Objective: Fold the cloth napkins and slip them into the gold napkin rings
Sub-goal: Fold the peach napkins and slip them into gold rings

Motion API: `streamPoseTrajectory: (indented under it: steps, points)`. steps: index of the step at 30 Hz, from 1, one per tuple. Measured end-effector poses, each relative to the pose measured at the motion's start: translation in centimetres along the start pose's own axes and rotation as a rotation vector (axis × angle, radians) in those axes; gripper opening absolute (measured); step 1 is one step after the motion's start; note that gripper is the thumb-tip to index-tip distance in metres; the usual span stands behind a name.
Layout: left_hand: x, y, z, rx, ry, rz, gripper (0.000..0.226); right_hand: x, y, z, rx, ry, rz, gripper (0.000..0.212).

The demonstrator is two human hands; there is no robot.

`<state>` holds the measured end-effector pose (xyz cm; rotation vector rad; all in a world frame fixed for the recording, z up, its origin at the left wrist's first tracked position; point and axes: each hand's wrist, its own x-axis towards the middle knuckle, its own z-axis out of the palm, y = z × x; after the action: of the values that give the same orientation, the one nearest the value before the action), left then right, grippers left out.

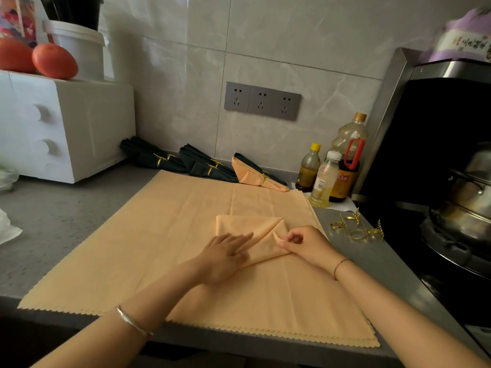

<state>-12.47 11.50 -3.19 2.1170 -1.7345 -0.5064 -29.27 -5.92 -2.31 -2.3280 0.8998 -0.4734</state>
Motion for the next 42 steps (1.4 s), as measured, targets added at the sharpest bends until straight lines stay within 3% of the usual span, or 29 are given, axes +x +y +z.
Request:
streamPoseTrajectory:
  steps: [4,16,21,24,27,29,32,34,37,42]
  points:
    - [2.7,-0.5,-1.4,-0.021,0.105,-0.044,0.051,0.4,-0.1,0.0,-0.048,-0.027,0.015,0.018]
    - [5.7,-0.4,-3.8,0.358,0.289,-0.202,0.033,1.1,-0.7,-0.3,-0.150,-0.004,0.084,0.019]
    - [3.1,0.8,-4.2,0.425,0.182,-0.260,0.039,1.3,-1.2,-0.2,-0.185,0.052,0.105,0.019]
    - [1.5,1.9,-4.0,0.231,0.054,-0.309,0.038,1.3,-1.0,0.3,-0.171,0.097,0.154,0.030]
    - [0.0,3.7,-3.4,-0.063,-0.140,-0.319,0.024,0.9,-0.6,0.8,-0.167,0.122,0.198,0.035]
    - [-0.5,4.4,-3.0,0.030,-0.157,-0.302,0.028,0.5,-0.5,1.1,-0.165,0.145,0.200,0.034]
    - [0.2,4.4,-2.2,0.485,0.141,-0.235,0.056,-0.4,-0.5,2.1,-0.211,0.198,0.176,0.031]
    - [1.3,4.3,-1.6,0.524,0.294,-0.064,0.058,-0.9,-0.5,2.7,-0.232,0.258,0.132,0.028]
    - [2.4,4.1,-0.7,0.461,0.152,0.199,0.055,-1.5,-0.6,3.2,-0.239,0.335,0.039,0.024]
    - [3.3,2.3,1.4,0.362,0.007,0.141,0.052,-1.7,-1.2,3.1,-0.194,0.361,-0.046,0.007]
